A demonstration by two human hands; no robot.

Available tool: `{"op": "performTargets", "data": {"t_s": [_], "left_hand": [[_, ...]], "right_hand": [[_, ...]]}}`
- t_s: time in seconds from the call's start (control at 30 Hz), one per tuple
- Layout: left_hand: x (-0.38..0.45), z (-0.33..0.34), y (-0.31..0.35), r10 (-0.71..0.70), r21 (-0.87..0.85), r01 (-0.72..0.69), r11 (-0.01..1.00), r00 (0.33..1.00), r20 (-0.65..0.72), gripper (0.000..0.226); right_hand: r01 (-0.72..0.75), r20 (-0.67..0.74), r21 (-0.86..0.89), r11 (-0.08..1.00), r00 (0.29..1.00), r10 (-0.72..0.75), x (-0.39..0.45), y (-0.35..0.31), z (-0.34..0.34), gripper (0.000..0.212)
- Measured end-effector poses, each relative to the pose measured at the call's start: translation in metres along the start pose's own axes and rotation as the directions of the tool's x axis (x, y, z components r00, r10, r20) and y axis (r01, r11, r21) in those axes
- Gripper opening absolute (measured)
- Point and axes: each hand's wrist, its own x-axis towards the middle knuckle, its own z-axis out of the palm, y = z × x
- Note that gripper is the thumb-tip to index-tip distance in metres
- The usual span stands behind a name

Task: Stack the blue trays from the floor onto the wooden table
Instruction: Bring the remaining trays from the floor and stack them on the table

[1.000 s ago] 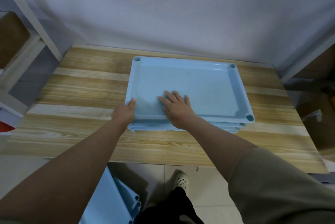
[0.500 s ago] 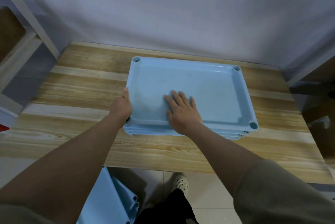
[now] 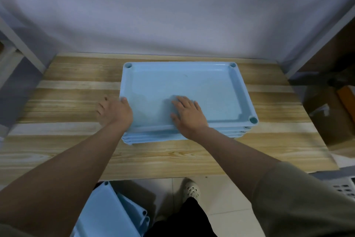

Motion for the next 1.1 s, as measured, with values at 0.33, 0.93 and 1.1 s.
{"op": "performTargets", "data": {"t_s": [0.33,0.93,1.1], "left_hand": [[-0.090,0.034,0.104,0.557,0.114,-0.651,0.750,0.715,0.423,0.084],[-0.114,0.060,0.119,0.470,0.246,-0.620,0.745,0.750,0.464,0.090],[-0.113,0.064,0.116,0.488,0.243,-0.616,0.750,0.762,0.426,0.087]], "right_hand": [[-0.465,-0.227,-0.085,0.881,0.870,0.438,-0.040,0.098,-0.042,0.062],[-0.494,-0.078,0.092,0.865,0.862,0.501,-0.039,0.156,-0.052,0.071],[-0.332,-0.039,-0.014,0.943,0.943,0.331,-0.005,0.167,-0.064,0.073]]}}
